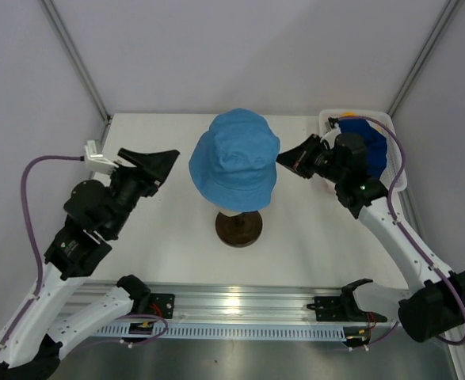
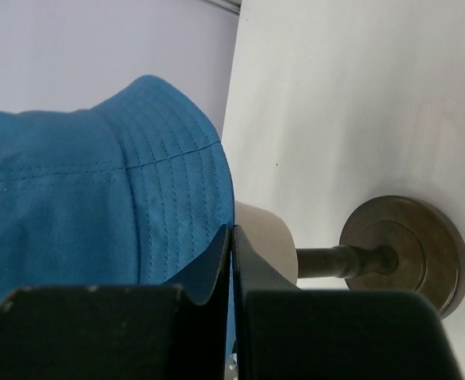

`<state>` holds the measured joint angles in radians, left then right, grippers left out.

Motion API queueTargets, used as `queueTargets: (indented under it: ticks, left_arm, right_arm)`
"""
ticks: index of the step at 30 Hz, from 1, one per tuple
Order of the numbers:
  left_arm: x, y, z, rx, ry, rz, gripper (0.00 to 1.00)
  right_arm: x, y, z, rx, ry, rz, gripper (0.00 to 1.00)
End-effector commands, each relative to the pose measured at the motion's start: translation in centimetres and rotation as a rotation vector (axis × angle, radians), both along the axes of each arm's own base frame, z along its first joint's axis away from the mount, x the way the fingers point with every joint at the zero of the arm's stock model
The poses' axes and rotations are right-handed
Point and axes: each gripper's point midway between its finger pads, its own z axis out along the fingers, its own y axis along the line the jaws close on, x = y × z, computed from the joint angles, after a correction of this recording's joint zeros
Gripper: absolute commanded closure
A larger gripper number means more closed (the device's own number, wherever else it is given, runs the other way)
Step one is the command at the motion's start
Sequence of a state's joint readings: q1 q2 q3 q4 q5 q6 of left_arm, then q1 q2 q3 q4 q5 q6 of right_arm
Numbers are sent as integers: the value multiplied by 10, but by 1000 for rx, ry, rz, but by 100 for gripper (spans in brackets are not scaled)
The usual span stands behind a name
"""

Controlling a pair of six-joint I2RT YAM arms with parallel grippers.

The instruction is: Stack the hats

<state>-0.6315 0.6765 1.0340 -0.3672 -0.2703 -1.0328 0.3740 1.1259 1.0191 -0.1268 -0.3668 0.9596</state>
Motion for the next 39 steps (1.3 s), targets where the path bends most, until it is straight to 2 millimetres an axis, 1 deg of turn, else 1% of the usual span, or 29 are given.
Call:
queueTargets:
  ticks: [1, 2, 3, 4, 5, 6, 7, 8, 9, 10, 11, 12, 13, 14, 15, 17, 19, 20, 21, 22, 26, 27, 30, 31, 32, 33, 35, 36, 39]
  left_arm:
    - [0, 27, 38, 95, -103, 98, 33]
    - [5, 32, 33, 121, -81, 120, 31]
    - [7, 34, 34, 128, -73, 127, 31]
    - [13, 28, 30, 141, -51, 100, 31]
    - [21, 34, 25, 148, -26, 114, 31]
    - [25, 30, 21, 138, -7, 91, 31]
    - [31, 16, 9, 139, 28, 16, 32]
    - [39, 18, 3, 123, 49, 20, 33]
    - [43, 14, -1, 113, 66, 4, 34]
    - [46, 11, -5, 99, 75, -8, 34]
    - [47, 1, -20, 86, 109, -65, 35]
    - [48, -4, -15, 41, 97, -85, 35]
    - [48, -8, -16, 18, 100, -106, 35]
    - [48, -17, -28, -22, 147, -146, 36]
    - [47, -21, -24, -53, 136, -167, 36]
    - [42, -30, -33, -115, 171, -219, 37]
    - [41, -33, -26, -154, 139, -239, 37]
    - [41, -34, -25, -161, 135, -242, 37]
    - [41, -36, -19, -158, 117, -253, 37]
    - [43, -37, -19, -151, 119, -259, 37]
    - [46, -49, -11, -165, 102, -324, 42]
    - [48, -51, -17, -170, 122, -329, 42]
    - [50, -55, -18, -206, 118, -349, 43]
    - [50, -55, -23, -214, 127, -348, 46]
    - [50, -55, -24, -219, 128, -348, 48]
    - [51, -54, -18, -223, 99, -339, 56]
    - [52, -51, -16, -220, 86, -324, 65]
    - [52, -49, -15, -218, 80, -315, 77]
    - [55, -44, -17, -211, 78, -277, 94]
  right_arm:
    - [15, 7, 2, -77, -20, 80, 100]
    - [18, 9, 2, -80, -19, 91, 100]
    - [22, 11, 8, -79, -33, 98, 100]
    - [27, 14, 2, -88, -25, 106, 100]
    - [31, 15, 4, -89, -32, 109, 100]
    - [35, 17, 14, -88, -56, 113, 100]
    - [42, 20, 10, -97, -48, 121, 100]
    - [44, 22, 10, -109, -48, 130, 100]
    - [48, 24, 11, -113, -49, 136, 100]
    - [50, 27, 22, -103, -71, 154, 100]
    - [54, 30, 17, -108, -59, 165, 100]
    - [56, 31, 17, -110, -58, 168, 100]
    - [57, 33, 19, -112, -65, 168, 100]
    - [58, 33, 18, -113, -64, 164, 100]
    - [58, 33, 17, -115, -61, 162, 100]
    - [58, 32, 13, -120, -55, 153, 100]
    - [58, 30, 12, -119, -57, 146, 100]
    - [58, 29, 11, -119, -54, 144, 100]
    - [57, 30, 9, -119, -51, 146, 100]
    - [57, 30, 9, -118, -51, 147, 100]
    - [58, 31, 10, -112, -51, 147, 100]
    - [58, 30, 9, -112, -47, 142, 100]
    - [60, 31, 8, -107, -43, 138, 100]
    - [59, 31, 7, -107, -43, 140, 100]
    - [59, 31, 7, -105, -42, 140, 100]
    - [60, 32, 6, -105, -42, 141, 100]
    - [60, 32, 5, -105, -38, 142, 100]
    - [59, 32, 5, -106, -39, 143, 100]
    - [59, 31, 3, -107, -38, 140, 100]
